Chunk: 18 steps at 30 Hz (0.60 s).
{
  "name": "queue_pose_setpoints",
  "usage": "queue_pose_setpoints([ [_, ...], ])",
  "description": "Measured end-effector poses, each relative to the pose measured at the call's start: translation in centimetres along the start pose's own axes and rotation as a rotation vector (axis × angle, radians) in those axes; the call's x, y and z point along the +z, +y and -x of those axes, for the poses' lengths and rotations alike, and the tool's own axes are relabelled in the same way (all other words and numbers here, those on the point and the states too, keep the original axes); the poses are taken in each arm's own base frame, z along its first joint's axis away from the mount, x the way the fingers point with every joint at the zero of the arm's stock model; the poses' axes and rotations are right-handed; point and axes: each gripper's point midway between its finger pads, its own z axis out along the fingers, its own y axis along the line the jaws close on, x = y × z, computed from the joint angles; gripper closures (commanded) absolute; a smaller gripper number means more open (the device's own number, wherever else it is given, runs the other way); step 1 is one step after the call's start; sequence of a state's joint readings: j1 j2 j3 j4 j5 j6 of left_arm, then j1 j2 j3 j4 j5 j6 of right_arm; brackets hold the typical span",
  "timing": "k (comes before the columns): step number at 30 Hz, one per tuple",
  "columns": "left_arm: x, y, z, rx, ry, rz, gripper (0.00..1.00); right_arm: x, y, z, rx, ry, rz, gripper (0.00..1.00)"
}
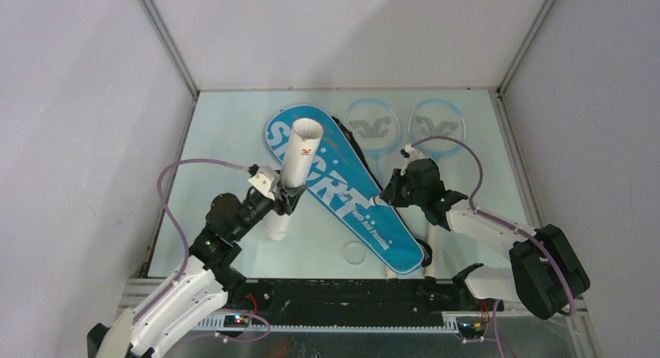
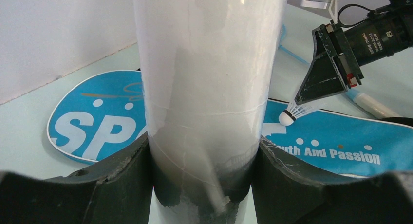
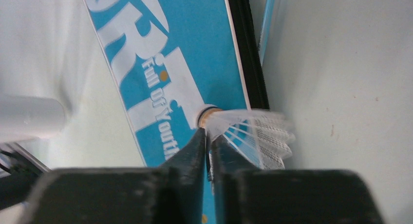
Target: Pack up the badminton gear
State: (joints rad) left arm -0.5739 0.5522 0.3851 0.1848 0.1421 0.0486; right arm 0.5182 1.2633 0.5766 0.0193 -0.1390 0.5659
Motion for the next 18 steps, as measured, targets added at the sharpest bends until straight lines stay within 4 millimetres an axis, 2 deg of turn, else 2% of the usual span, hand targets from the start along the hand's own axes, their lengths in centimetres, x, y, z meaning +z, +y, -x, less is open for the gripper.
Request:
queue_pose_setpoints([
  [4, 0.0, 0.0, 0.0, -0.006, 0.001, -0.001, 0.58, -0.3, 0.5, 0.8, -0.008, -0.031, 0.017, 1.00],
  [7, 0.0, -0.5, -0.2, 0.000, 0.008, -0.031, 0.58, -2.0, 1.5, 2.2, -0.078, -0.082, 0.049, 1.00],
  [10, -0.1, -1.7, -0.8, 0.024, 0.028, -0.104, 0.59, -5.9, 4.7, 6.3, -0.213, -0.218, 0.138, 1.00],
  [14, -0.3, -3.2, -2.8, 0.083, 0.104, -0.213, 0.59, -13.1, 11.2, 11.9, -0.432, -0.450, 0.344, 1.00],
  [17, -0.1, -3.8, -3.5, 0.119, 0.151, -0.275, 0.59, -18.1, 16.2, 13.6, -0.625, -0.564, 0.532, 1.00],
  [18, 0.0, -4.0, -3.6, 0.127, 0.162, -0.290, 0.59, -19.1, 17.3, 13.8, -0.670, -0.582, 0.575, 1.00],
])
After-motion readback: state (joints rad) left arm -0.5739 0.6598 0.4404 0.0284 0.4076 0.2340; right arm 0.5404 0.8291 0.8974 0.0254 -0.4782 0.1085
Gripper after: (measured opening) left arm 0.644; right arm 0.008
